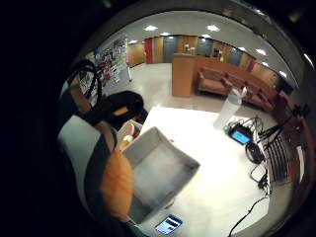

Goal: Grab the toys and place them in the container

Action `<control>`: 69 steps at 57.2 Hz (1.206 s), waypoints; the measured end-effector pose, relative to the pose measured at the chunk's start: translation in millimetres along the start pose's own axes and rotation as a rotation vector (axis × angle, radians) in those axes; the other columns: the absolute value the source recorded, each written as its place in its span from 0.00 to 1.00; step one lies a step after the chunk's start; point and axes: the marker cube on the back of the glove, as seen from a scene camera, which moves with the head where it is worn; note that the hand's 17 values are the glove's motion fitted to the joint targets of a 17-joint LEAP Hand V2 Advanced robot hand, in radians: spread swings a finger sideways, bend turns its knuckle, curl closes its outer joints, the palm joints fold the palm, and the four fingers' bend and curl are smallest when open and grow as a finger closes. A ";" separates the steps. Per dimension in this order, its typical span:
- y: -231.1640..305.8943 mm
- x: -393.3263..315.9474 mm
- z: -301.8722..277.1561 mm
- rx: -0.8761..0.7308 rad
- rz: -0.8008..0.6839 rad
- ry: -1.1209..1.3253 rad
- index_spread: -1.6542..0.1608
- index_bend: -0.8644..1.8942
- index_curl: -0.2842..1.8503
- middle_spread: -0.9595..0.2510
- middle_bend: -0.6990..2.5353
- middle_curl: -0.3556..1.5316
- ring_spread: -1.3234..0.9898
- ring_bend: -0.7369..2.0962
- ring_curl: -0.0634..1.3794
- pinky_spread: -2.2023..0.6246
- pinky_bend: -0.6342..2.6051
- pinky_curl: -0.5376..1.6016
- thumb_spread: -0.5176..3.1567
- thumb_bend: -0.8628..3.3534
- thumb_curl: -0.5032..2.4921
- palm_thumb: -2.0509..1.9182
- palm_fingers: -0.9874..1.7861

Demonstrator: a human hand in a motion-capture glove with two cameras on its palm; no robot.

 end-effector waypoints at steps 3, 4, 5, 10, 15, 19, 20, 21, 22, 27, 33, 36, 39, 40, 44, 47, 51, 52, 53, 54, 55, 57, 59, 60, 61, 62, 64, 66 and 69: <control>-5.3 -16.2 -5.2 0.004 0.151 -0.192 0.69 0.47 0.65 0.49 0.49 0.64 0.41 0.66 0.42 0.63 0.50 0.47 0.38 0.20 0.50 0.64 0.71; -6.2 -19.5 -5.5 0.005 0.179 -0.226 0.69 0.47 0.65 0.49 0.49 0.64 0.41 0.66 0.42 0.63 0.50 0.46 0.38 0.20 0.50 0.64 0.71; -6.6 -21.0 -5.2 0.005 0.195 -0.242 0.69 0.46 0.65 0.49 0.48 0.64 0.41 0.66 0.42 0.63 0.50 0.46 0.38 0.20 0.50 0.64 0.71; -2.9 -15.4 0.4 -0.034 0.166 -0.209 0.69 0.38 0.62 0.50 0.47 0.62 0.42 0.66 0.42 0.66 0.47 0.45 0.42 0.19 0.47 0.60 0.56; 2.2 -22.1 1.5 -0.043 0.143 -0.186 0.68 0.37 0.58 0.53 0.46 0.60 0.43 0.62 0.40 0.70 0.44 0.44 0.46 0.19 0.43 0.56 0.47; 6.1 -18.4 -3.2 -0.018 0.114 -0.178 0.67 0.38 0.56 0.55 0.45 0.58 0.44 0.60 0.37 0.73 0.44 0.43 0.48 0.19 0.41 0.54 0.46; 6.3 -21.7 -5.4 -0.015 0.132 -0.206 0.67 0.38 0.55 0.55 0.45 0.58 0.44 0.59 0.36 0.73 0.43 0.42 0.49 0.20 0.40 0.53 0.46; 6.6 -25.7 -7.3 -0.014 0.151 -0.228 0.67 0.38 0.55 0.56 0.45 0.57 0.44 0.59 0.36 0.74 0.43 0.42 0.49 0.20 0.39 0.53 0.46; 7.1 -29.0 -8.5 -0.014 0.163 -0.240 0.67 0.38 0.55 0.56 0.45 0.57 0.44 0.59 0.35 0.74 0.43 0.42 0.50 0.20 0.39 0.52 0.46; 10.0 -27.6 -14.8 -0.033 0.169 -0.292 0.67 0.38 0.53 0.58 0.44 0.56 0.45 0.58 0.33 0.75 0.43 0.41 0.51 0.20 0.37 0.52 0.47; 18.0 -26.8 -19.6 -0.091 0.159 -0.308 0.66 0.39 0.51 0.59 0.42 0.54 0.45 0.58 0.33 0.76 0.42 0.41 0.53 0.20 0.35 0.51 0.47; 27.1 -25.2 -18.4 -0.124 0.137 -0.236 0.66 0.38 0.51 0.60 0.41 0.53 0.45 0.58 0.32 0.76 0.43 0.41 0.53 0.20 0.34 0.51 0.47; 40.9 -24.4 -17.3 -0.151 0.073 -0.146 0.66 0.38 0.50 0.61 0.40 0.52 0.45 0.57 0.32 0.77 0.43 0.41 0.53 0.20 0.33 0.52 0.46; 45.4 -27.2 -18.6 -0.160 0.070 -0.156 0.66 0.39 0.50 0.61 0.40 0.52 0.45 0.57 0.32 0.77 0.43 0.41 0.54 0.20 0.33 0.52 0.46; 64.5 -37.6 -24.1 -0.190 0.097 -0.196 0.66 0.39 0.49 0.62 0.39 0.51 0.46 0.56 0.31 0.77 0.42 0.40 0.54 0.20 0.32 0.51 0.46; 82.6 -39.1 -29.1 -0.210 0.056 -0.205 0.66 0.39 0.49 0.63 0.39 0.50 0.46 0.56 0.31 0.77 0.42 0.40 0.54 0.20 0.31 0.51 0.46; 111.4 -25.6 -30.6 -0.256 -0.052 -0.103 0.66 0.39 0.48 0.63 0.38 0.49 0.46 0.56 0.30 0.77 0.42 0.40 0.54 0.20 0.31 0.51 0.47; 118.5 -26.3 -32.0 -0.272 -0.063 -0.116 0.66 0.39 0.48 0.64 0.37 0.49 0.46 0.55 0.30 0.77 0.42 0.40 0.54 0.20 0.30 0.51 0.46; 125.0 -29.9 -34.4 -0.289 -0.056 -0.159 0.66 0.39 0.48 0.64 0.37 0.49 0.46 0.55 0.30 0.77 0.42 0.40 0.54 0.20 0.30 0.51 0.46; 131.3 -34.5 -37.0 -0.304 -0.038 -0.208 0.66 0.40 0.48 0.64 0.36 0.48 0.46 0.55 0.30 0.77 0.42 0.40 0.54 0.20 0.30 0.51 0.45; 137.9 -38.4 -39.1 -0.318 -0.022 -0.244 0.66 0.40 0.48 0.65 0.35 0.48 0.46 0.55 0.30 0.77 0.42 0.41 0.54 0.20 0.30 0.52 0.44; 154.1 -44.1 -41.0 -0.342 -0.020 -0.252 0.66 0.40 0.48 0.66 0.34 0.47 0.47 0.54 0.30 0.77 0.43 0.41 0.54 0.20 0.30 0.52 0.43; 172.1 -47.5 -42.0 -0.362 -0.040 -0.225 0.66 0.39 0.47 0.66 0.33 0.46 0.47 0.54 0.29 0.77 0.43 0.41 0.55 0.20 0.29 0.52 0.42; 180.4 -47.2 -42.6 -0.370 -0.049 -0.213 0.66 0.39 0.47 0.67 0.33 0.46 0.47 0.53 0.29 0.78 0.43 0.41 0.55 0.20 0.29 0.52 0.41; 188.1 -45.1 -43.1 -0.376 -0.055 -0.197 0.66 0.39 0.47 0.67 0.33 0.46 0.47 0.53 0.29 0.78 0.44 0.41 0.55 0.20 0.29 0.52 0.41; 195.4 -41.6 -43.0 -0.380 -0.062 -0.171 0.66 0.39 0.46 0.67 0.32 0.46 0.47 0.53 0.29 0.78 0.43 0.41 0.55 0.20 0.29 0.52 0.41; 209.7 -33.6 -42.4 -0.380 -0.082 -0.107 0.66 0.38 0.46 0.68 0.32 0.45 0.47 0.53 0.28 0.78 0.44 0.41 0.55 0.20 0.29 0.52 0.40; 223.3 -30.0 -44.5 -0.379 -0.095 -0.104 0.66 0.38 0.45 0.68 0.31 0.45 0.47 0.52 0.28 0.78 0.44 0.41 0.55 0.20 0.29 0.52 0.40; 246.1 -20.5 -47.2 -0.381 -0.130 -0.084 0.66 0.38 0.44 0.69 0.31 0.44 0.47 0.52 0.28 0.78 0.44 0.41 0.55 0.20 0.29 0.52 0.40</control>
